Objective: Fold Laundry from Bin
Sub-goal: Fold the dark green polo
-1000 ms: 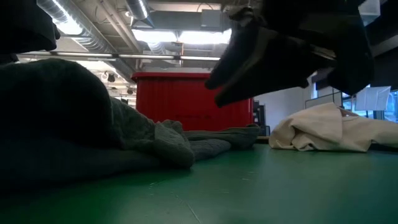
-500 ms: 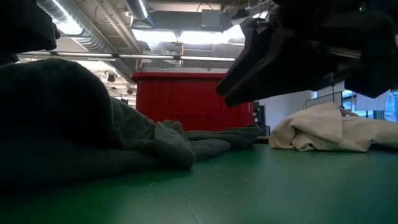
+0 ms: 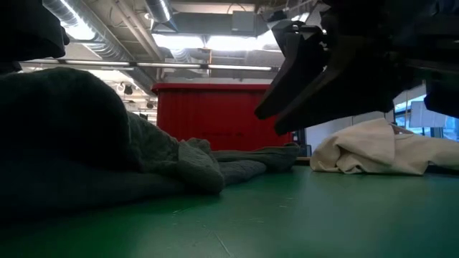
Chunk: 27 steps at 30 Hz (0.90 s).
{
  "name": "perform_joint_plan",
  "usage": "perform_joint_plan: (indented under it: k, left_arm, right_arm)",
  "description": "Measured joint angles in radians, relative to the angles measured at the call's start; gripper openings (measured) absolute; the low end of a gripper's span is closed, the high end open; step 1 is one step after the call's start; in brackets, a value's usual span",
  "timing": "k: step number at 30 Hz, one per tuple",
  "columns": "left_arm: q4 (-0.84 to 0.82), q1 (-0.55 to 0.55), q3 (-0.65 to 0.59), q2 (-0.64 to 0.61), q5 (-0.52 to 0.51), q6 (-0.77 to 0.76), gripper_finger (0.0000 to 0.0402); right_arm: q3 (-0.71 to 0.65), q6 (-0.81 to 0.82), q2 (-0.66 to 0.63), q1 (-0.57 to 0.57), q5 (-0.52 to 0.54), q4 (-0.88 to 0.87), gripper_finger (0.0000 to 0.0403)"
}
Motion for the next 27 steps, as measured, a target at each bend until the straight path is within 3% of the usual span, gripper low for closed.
perform_joint_plan:
  k: [16, 27]
  left_arm:
    - [0.0, 0.002, 0.0, 0.0, 0.0, 0.0, 0.019]
    - [0.004, 0.005, 0.0, -0.001, 0.002, 0.0, 0.019]
  right_arm:
    - [0.0, -0.008, 0.0, 0.0, -0.012, 0.001, 0.0146]
    - [0.0, -0.008, 0.001, -0.007, 0.004, 0.006, 0.026]
